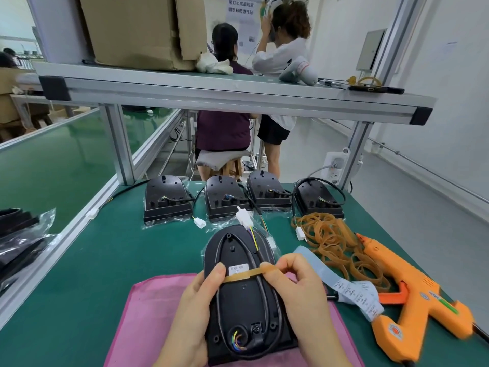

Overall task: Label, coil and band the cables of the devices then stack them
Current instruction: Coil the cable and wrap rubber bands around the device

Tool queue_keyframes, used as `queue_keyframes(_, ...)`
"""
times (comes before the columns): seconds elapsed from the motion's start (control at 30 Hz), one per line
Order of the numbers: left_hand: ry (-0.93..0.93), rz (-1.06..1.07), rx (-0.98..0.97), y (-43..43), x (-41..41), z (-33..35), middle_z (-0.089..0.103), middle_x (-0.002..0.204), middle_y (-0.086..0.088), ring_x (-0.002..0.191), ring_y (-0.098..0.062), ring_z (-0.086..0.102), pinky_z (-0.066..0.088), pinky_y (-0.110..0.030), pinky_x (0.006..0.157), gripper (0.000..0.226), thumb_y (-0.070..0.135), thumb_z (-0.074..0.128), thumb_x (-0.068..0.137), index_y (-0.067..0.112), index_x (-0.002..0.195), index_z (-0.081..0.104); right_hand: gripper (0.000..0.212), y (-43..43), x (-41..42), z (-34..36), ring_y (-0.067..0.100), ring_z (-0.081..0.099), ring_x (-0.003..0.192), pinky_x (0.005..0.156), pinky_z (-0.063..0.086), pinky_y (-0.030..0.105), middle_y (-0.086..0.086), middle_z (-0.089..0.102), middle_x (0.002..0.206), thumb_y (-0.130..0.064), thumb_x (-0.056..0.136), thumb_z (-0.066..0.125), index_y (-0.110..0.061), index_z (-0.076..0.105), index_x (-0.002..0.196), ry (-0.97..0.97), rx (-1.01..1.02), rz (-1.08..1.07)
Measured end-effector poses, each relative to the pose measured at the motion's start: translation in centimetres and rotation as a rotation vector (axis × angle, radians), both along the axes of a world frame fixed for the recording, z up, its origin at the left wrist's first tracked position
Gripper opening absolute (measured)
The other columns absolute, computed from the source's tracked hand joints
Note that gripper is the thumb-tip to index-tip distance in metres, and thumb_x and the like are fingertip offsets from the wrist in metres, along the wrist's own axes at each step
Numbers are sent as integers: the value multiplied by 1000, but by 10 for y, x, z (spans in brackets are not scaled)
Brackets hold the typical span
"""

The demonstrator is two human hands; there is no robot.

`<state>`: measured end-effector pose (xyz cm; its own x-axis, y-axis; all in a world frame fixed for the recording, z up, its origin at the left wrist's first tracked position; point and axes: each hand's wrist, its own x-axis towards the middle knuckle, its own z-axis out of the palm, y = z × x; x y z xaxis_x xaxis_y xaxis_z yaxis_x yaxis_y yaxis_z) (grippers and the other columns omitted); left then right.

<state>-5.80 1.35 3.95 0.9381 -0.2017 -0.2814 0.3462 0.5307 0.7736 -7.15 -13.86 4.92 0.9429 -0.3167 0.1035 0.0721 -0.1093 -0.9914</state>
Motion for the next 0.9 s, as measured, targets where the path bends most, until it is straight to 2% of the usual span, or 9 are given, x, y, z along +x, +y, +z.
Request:
queue_keyframes(0.1, 22, -2, -16, 3, 1, 0, 69, 107, -28, 96, -45, 68, 57, -57, 78, 45, 33, 74, 71, 5, 105, 72, 23, -3, 1, 6, 16, 49, 73, 73, 42, 33, -5, 51, 74, -33, 59, 74, -26, 60, 76, 85, 65, 141)
queue_keyframes(0.17, 35, -8, -17, 6, 3, 1, 68, 110, -28, 100, -45, 67, 53, -61, 86, 51, 34, 75, 69, 5, 110, 70, 21, -9, 4, 12, 14, 50, 73, 73, 42, 31, -4, 53, 75, -24, 58, 70, -27, 63, 77, 104, 121, 240)
queue_keyframes(0.27, 93, -7, -31, 11, 10, 2, 70, 110, -24, 100, -41, 69, 55, -55, 85, 59, 38, 73, 69, 5, 118, 67, 28, -22, 10, 22, 10, 60, 77, 74, 47, 28, 0, 64, 82, -16, 62, 59, -13, 65, 89, 113, 286, 339)
queue_keyframes(0.33, 112, 8, -11, 13, 15, 2, 71, 108, -23, 97, -40, 70, 57, -50, 78, 63, 39, 72, 69, 4, 120, 64, 29, -24, 19, 25, 7, 64, 82, 77, 50, 29, -3, 67, 87, -18, 68, 63, -14, 65, 97, 122, 231, 321)
queue_keyframes(0.43, 118, -19, 32, 11, 20, 3, 71, 104, -25, 91, -41, 71, 59, -49, 70, 62, 38, 73, 66, 2, 115, 65, 15, -20, 38, 25, -2, 64, 77, 74, 50, 26, -12, 67, 91, -23, 87, 65, -27, 64, 102, 129, 53, 217)
queue_keyframes(0.53, 85, -42, 102, 11, 24, 4, 72, 103, -24, 94, -41, 70, 57, -55, 82, 56, 36, 74, 67, 2, 111, 66, 9, -18, 54, 22, -1, 62, 81, 73, 50, 20, -18, 67, 86, -27, 91, 61, -34, 66, 92, 105, -144, 182)
queue_keyframes(0.73, -23, -67, 225, 13, 24, -1, 75, 98, -17, 89, -34, 73, 59, -44, 78, 48, 35, 74, 67, 9, 106, 68, 21, -20, 63, 14, 7, 53, 61, 64, 50, 29, -6, 59, 64, -21, 91, 59, -16, 65, 72, 42, -311, 49)
queue_keyframes(0.83, -42, -81, 210, 14, 24, -3, 74, 100, -18, 89, -35, 72, 59, -46, 78, 47, 34, 74, 66, 10, 106, 69, 25, -22, 64, 16, 4, 47, 45, 44, 42, 15, -8, 56, 50, -12, 92, 58, -9, 62, 68, 78, -66, 27)
queue_keyframes(0.9, -66, -88, 201, 16, 25, -3, 74, 101, -18, 88, -34, 72, 60, -44, 75, 47, 33, 75, 65, 10, 105, 69, 24, -23, 64, 18, 8, 43, 42, 40, 40, 15, -5, 51, 49, -12, 94, 56, -7, 60, 71, 154, 147, 57)
